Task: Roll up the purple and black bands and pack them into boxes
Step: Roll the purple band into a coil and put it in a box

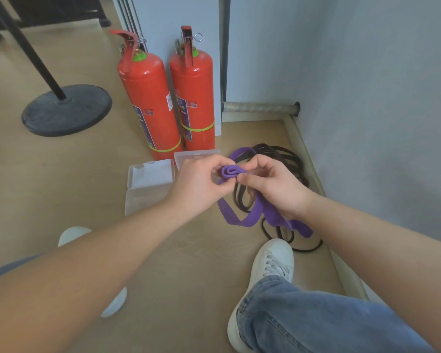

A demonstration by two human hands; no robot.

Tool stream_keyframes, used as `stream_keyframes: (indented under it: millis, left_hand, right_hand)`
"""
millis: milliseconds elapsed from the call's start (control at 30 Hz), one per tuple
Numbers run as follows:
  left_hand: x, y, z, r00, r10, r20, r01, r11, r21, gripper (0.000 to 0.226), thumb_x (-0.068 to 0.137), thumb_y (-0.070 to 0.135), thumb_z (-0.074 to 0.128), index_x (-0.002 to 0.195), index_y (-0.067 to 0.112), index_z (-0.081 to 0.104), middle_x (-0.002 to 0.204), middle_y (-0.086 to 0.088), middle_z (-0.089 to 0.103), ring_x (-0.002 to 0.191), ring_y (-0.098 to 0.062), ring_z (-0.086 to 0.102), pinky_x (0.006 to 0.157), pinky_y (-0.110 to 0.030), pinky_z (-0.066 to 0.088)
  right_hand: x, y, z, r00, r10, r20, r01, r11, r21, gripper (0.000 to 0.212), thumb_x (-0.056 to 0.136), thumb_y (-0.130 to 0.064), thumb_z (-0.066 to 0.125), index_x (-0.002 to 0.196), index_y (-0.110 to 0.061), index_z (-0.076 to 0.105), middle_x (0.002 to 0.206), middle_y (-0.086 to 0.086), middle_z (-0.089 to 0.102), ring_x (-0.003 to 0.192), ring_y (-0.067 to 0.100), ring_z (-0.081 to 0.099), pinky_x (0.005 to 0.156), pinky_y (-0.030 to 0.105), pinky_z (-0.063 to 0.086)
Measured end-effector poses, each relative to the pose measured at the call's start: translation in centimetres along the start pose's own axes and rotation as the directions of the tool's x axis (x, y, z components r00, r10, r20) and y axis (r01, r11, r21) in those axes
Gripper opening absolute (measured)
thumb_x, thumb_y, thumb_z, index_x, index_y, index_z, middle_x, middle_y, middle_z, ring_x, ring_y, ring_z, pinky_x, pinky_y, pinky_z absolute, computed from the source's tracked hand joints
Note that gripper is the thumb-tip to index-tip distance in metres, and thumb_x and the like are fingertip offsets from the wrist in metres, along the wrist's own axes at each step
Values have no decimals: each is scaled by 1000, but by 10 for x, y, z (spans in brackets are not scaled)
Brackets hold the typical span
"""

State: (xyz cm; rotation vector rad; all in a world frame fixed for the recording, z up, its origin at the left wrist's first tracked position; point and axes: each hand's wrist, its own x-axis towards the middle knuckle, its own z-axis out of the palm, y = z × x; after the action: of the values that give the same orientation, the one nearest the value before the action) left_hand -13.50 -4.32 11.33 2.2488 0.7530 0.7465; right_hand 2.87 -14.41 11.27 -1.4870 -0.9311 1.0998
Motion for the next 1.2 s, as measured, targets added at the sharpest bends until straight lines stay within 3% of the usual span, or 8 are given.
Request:
stream_keyframes:
  millis: [100,200,300,567,700,867,1067,1200]
  left_hand:
    - [2,-1,0,990,-101,103,112,987,-112,35,80,16,81,112,29,72,106,12,74,94,1,70,80,-17,56]
    - [4,3,-4,898,-304,318,431,754,-496,29,87,6,75,110,23,69,109,1,74,96,-12,74,83,-30,60]
    - [6,2,-5,862,-354,363,504,675,-539,20,89,8,73,104,20,70,104,-5,75,92,-15,72,80,-36,62]
    - [11,-8,-21,933,-151,328,160,987,-2,28,78,29,85,101,28,70,101,16,73,92,6,68,79,-8,48]
    - [6,-11,-15,972,-2,234,-49,976,211,40,74,45,83,108,34,65,104,18,66,92,-2,63,79,-27,52]
    - [6,-16,-6,971,220,90,-236,932,276,23,82,15,71,105,18,74,86,3,68,67,-8,56,66,-38,57]
    - [5,-18,-6,947,303,108,-321,893,315,22,84,23,73,106,25,77,113,8,73,98,-16,70,71,-37,59]
    - [11,-14,-14,948,149,280,-206,960,190,33,82,29,80,114,30,76,121,11,70,104,0,63,84,-20,54]
  right_hand:
    - [-1,4,-1,999,-13,-35,12,999,-37,15,91,-11,75,89,-22,64,77,15,67,60,23,50,56,32,42]
    - [-2,4,-2,999,-33,-39,30,998,-62,17,88,-9,78,92,-20,65,91,20,74,63,17,56,63,32,45]
    - [-3,0,-3,998,-59,-19,57,993,-104,15,89,-5,76,96,-14,67,90,14,75,64,13,61,65,28,50]
    - [-1,0,-14,996,-85,13,85,963,-256,15,92,0,69,95,-14,65,84,11,67,72,18,63,72,35,54]
    - [0,-1,-18,997,-71,-2,68,965,-254,14,95,-3,65,99,-16,60,87,12,70,73,21,69,71,39,57]
    - [0,-1,-12,997,-65,49,77,948,-308,20,87,-15,76,95,-19,58,91,21,73,73,27,66,81,57,57]
    - [-1,-2,-2,984,-174,39,176,907,-383,22,83,-22,84,87,-27,63,82,5,69,71,18,61,72,43,56]
    - [-4,-1,-5,974,-219,57,216,824,-524,16,83,-15,83,89,-18,68,72,-14,63,61,3,55,65,21,51]
